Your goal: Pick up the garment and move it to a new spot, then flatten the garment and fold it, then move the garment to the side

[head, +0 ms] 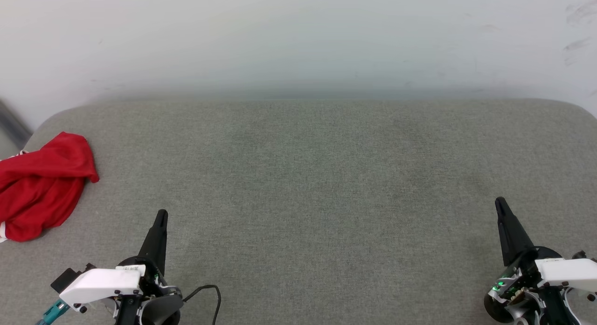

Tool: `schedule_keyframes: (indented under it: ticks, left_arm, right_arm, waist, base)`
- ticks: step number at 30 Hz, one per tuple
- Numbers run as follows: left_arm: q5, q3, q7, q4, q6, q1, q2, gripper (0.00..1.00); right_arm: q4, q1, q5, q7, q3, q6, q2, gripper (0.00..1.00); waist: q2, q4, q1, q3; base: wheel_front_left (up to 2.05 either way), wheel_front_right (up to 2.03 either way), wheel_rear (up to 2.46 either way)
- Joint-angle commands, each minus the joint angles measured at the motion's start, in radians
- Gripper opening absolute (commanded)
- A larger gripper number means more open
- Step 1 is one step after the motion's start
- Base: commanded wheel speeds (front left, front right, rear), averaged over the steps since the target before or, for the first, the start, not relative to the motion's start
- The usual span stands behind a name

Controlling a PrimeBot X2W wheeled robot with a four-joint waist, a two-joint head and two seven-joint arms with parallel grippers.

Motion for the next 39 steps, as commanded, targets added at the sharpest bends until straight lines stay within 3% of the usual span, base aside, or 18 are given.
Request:
schedule_keyframes:
  ticks: [1, 35, 36, 39]
  left_arm:
    - [0.004, 0.004, 0.003, 0.001, -0.005, -0.008, -0.001, 0.0]
    - [0.004, 0.004, 0.003, 0.001, -0.005, -0.008, -0.001, 0.0]
    - [0.001, -0.001, -0.001, 0.003, 0.0, 0.001, 0.0, 1.0]
    - [0.002, -0.006, -0.003, 0.022, 0.002, 0.02, -0.003, 1.0]
  right_arm:
    - [0.001, -0.013, -0.006, 0.002, -0.001, 0.0, 0.003, 0.0]
    - [0.001, -0.013, -0.006, 0.002, -0.001, 0.0, 0.003, 0.0]
    - [0.002, 0.002, 0.0, -0.001, 0.0, 0.0, 0.0, 1.0]
    - [0.022, 0.024, -0.001, -0.003, 0.003, 0.0, 0.001, 1.0]
  waist:
    - [-0.0001, 0.0, 0.0, 0.0]
    - [-0.0001, 0.0, 0.0, 0.0]
    - [-0.0001, 0.0, 0.0, 0.0]
    - [-0.0001, 0.0, 0.0, 0.0]
  base:
    - [0.0, 0.0, 0.0]
    - [0.0, 0.0, 0.0]
    - [0.0, 0.0, 0.0]
    - [0.0, 0.0, 0.0]
